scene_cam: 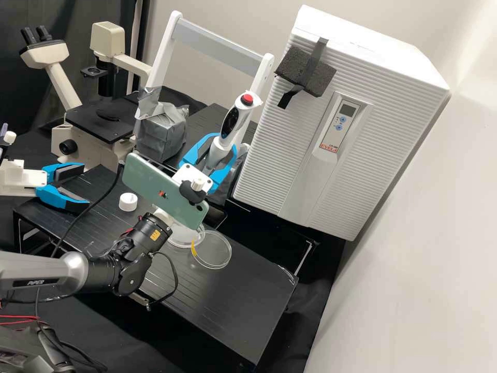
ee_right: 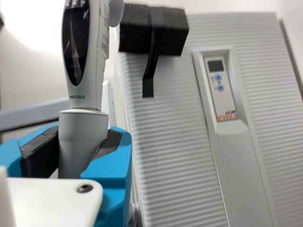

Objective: Use the pipette

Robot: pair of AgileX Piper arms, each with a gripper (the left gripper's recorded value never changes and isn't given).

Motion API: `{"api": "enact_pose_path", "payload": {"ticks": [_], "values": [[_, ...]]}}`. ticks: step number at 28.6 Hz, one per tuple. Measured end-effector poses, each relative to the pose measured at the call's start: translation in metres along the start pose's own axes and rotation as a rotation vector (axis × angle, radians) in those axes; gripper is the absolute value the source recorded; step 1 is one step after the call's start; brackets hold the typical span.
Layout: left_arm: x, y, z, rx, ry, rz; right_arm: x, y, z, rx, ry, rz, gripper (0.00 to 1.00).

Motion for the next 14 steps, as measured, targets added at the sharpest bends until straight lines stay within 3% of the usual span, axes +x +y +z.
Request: {"api": "enact_pose_path", "payload": {"ticks": [5, 14], "values": [[0.0001, -0.0002, 0.0005, 0.0, -0.002, -0.001, -0.0016, -0.0013, 0.0022, -0.013, -0.013, -0.023, 0.0], [0.0008, -0.0002, 0.0019, -0.007, -0.008, -0.001, -0.003, 0.0042, 0.0063, -0.032, -0.041, -0.003, 0.0]]}}
